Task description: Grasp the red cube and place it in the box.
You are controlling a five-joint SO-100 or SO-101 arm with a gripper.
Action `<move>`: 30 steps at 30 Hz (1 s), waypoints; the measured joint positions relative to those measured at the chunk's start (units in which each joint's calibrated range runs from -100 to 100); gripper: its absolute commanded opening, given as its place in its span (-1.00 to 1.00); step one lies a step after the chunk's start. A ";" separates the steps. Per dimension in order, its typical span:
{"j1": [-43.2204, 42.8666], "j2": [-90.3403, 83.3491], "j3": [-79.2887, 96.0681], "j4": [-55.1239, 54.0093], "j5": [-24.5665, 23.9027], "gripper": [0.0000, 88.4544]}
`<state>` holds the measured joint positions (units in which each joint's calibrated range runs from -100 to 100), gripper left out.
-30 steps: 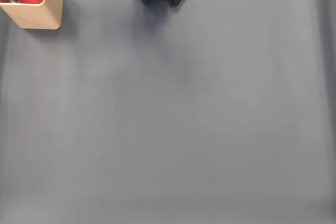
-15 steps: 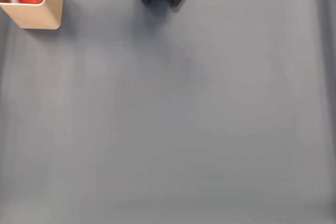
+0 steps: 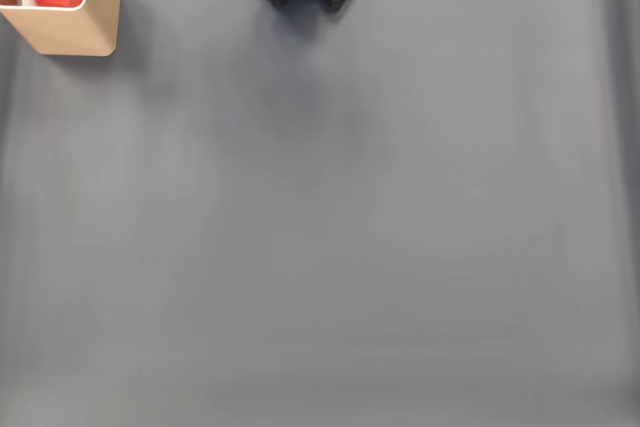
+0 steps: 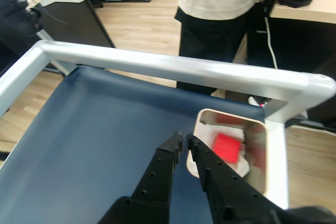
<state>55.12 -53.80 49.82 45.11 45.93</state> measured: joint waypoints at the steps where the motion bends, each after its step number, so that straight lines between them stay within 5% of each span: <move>1: -1.78 0.43 -0.45 0.00 0.00 -1.00; 30: -42.80 3.13 -3.07 0.64 0.49 -1.00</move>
<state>12.31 -50.67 46.75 45.74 46.42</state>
